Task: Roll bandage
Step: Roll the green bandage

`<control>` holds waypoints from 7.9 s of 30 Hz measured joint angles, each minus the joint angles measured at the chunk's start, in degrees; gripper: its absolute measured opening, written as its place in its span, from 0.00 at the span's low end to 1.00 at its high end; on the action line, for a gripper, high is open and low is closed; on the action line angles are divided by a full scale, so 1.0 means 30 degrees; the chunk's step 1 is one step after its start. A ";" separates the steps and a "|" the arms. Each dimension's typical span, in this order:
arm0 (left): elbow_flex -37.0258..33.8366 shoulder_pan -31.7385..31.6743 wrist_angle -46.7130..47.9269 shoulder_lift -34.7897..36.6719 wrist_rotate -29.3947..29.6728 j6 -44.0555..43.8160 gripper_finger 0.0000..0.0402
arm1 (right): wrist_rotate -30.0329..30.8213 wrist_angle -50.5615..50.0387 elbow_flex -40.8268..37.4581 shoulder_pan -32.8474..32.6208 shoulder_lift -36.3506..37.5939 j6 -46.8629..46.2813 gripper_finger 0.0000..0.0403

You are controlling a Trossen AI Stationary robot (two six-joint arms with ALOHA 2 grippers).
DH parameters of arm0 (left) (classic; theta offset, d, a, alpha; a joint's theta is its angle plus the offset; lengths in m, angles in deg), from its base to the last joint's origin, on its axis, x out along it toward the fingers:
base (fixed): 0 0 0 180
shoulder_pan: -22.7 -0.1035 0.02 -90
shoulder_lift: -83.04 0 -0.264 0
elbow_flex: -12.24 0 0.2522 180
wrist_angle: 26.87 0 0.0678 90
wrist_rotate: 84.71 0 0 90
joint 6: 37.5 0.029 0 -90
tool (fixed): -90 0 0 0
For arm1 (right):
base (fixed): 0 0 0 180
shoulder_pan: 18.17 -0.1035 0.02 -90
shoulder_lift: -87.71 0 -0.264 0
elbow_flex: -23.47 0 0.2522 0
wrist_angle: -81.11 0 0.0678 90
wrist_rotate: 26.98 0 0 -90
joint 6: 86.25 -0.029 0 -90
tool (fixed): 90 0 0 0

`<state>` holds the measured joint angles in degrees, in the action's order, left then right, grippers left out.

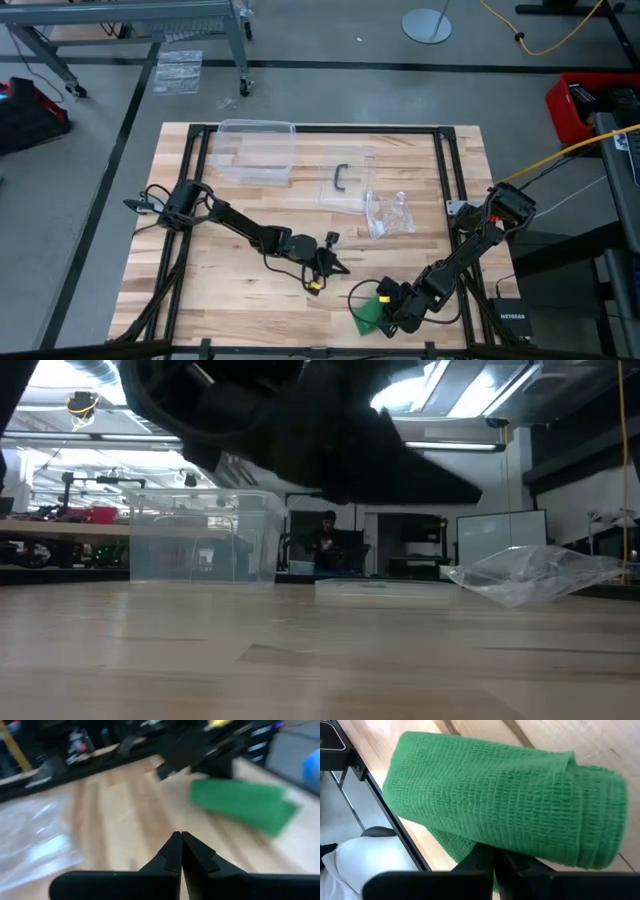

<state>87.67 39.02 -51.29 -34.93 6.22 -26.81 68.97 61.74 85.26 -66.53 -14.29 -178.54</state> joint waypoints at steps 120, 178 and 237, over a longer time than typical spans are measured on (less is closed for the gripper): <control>0.3220 0.2529 0.5058 -0.3396 0.4478 -0.3428 0.00 | 0.6028 0.6574 0.0000 0.1515 -0.1836 0.2812 0.01; 0.3191 0.4714 0.7614 -0.3373 0.2448 -0.4587 0.00 | 0.9771 -0.3598 0.0029 0.3485 0.0306 -0.2081 0.01; 0.3118 0.4691 0.2718 -0.3512 0.3388 -0.8288 0.32 | 0.8750 0.1509 0.0007 0.1887 0.2975 0.3752 0.01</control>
<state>97.02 53.10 -43.13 -45.47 16.39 -51.67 95.22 66.27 85.28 -60.87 -5.36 -167.29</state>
